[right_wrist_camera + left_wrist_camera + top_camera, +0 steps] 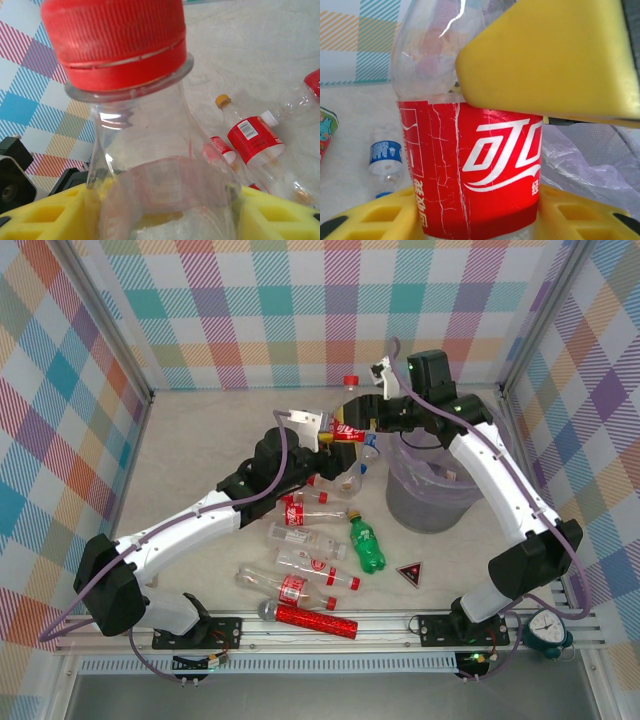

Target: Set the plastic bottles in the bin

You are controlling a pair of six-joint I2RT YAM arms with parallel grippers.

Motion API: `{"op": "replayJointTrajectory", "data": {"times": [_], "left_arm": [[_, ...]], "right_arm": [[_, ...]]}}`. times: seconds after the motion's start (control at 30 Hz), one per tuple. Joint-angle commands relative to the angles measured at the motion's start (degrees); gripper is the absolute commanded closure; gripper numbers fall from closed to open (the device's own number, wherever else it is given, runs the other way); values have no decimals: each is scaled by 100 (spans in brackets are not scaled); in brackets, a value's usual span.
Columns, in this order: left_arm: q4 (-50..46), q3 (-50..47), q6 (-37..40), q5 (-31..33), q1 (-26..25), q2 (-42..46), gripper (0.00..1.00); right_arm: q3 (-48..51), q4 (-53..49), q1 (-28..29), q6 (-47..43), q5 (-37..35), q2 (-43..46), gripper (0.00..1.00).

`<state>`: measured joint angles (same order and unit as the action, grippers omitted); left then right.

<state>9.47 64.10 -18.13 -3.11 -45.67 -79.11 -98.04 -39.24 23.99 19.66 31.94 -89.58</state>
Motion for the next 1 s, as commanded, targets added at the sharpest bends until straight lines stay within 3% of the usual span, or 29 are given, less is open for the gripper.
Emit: {"op": "replayJointTrajectory", "data": {"times": [0.0,0.13,0.17,0.33,0.5,0.57,0.73,0.97], "left_arm": [[507,58,89,54,-60,100,38],[459,-114,155,168,-69,389,4],[363,-161,186,230,-66,512,0],[-783,-144,-52,699,-70,1020,0],[-3572,410,-1274,1800,-43,1222,0],[-4220,393,-1599,1951,29,1289,0],[-4138,-394,-2247,1697,448,1484,0],[-3694,-843,-2439,1456,1046,973,5]], "right_arm": [[-265,-28,23,-174,120,-51,40],[-352,224,23,-152,-8,-66,41],[-400,297,23,-155,-43,-79,42],[-730,632,-4,-267,-519,-199,43],[-1633,374,-138,-684,-1141,-446,43],[-2138,-12,-203,-900,-1359,-515,44],[-3009,-1123,-531,-1460,-1973,-369,45],[-2366,-1579,-1262,-1601,-2625,609,47]]}}
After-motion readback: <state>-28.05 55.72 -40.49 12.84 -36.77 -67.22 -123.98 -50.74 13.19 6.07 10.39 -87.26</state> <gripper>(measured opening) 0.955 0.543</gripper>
